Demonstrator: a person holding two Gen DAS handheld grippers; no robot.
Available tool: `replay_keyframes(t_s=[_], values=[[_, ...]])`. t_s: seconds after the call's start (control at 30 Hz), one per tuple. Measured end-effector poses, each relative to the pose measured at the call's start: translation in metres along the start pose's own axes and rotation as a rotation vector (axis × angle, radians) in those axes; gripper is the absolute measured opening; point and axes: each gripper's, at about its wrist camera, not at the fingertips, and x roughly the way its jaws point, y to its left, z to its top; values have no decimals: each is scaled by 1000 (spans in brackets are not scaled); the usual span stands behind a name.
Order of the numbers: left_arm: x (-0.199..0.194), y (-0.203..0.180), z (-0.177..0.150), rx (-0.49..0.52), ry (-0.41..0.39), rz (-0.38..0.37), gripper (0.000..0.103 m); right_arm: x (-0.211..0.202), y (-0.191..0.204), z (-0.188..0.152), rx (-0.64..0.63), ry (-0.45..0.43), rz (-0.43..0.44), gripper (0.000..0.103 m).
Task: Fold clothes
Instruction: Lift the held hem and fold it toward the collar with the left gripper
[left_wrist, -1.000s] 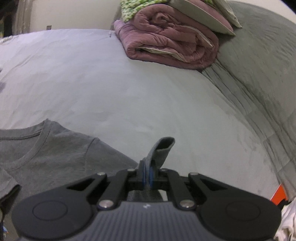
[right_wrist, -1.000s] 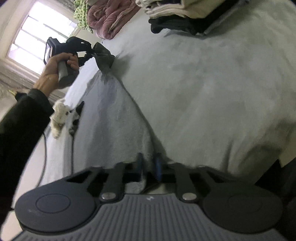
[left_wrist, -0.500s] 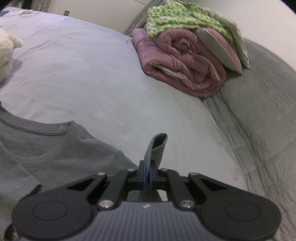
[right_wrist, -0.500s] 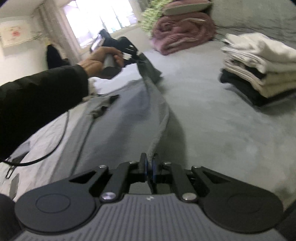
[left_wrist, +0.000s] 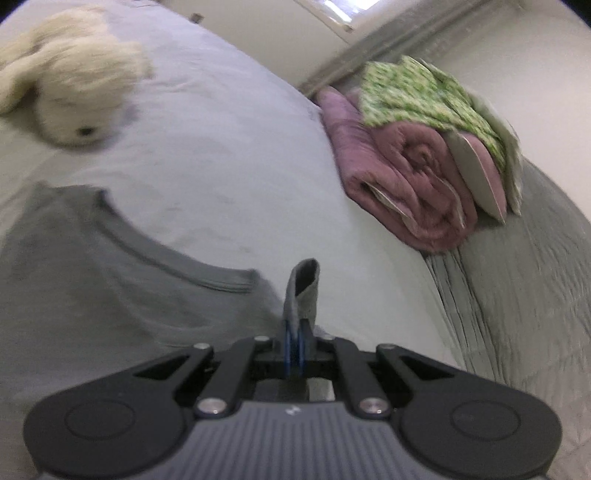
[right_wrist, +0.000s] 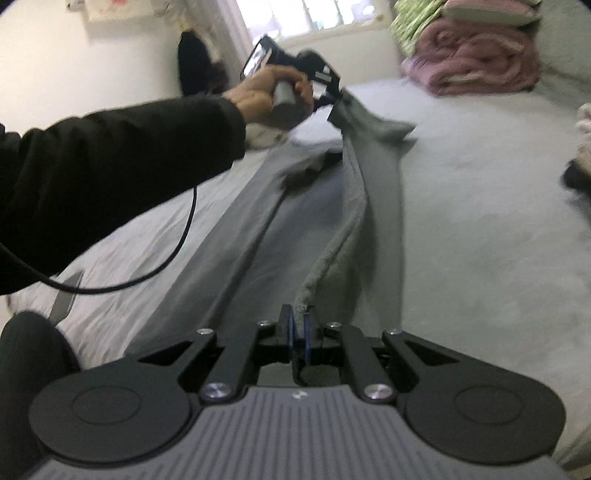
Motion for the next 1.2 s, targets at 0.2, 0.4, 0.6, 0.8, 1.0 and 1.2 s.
replay_keyframes(t_s=[0.2, 0.4, 0.6, 0.8, 1.0, 1.2], values=[[-15, 46, 8, -86, -24, 19, 4, 17, 3, -2, -43, 61, 15, 7], [-19, 59, 3, -101, -25, 28, 4, 20, 5, -5, -41, 79, 21, 7], [-19, 58, -1, -65, -5, 41, 4, 22, 12, -9, -19, 83, 51, 7], [-26, 53, 4, 48, 15, 104, 4, 32, 25, -13, -58, 120, 69, 9], [-38, 57, 10, 66, 9, 127, 4, 42, 35, -17, -122, 176, 85, 18], [-50, 62, 15, 97, -10, 141, 11, 36, 37, -12, -110, 176, 159, 19]])
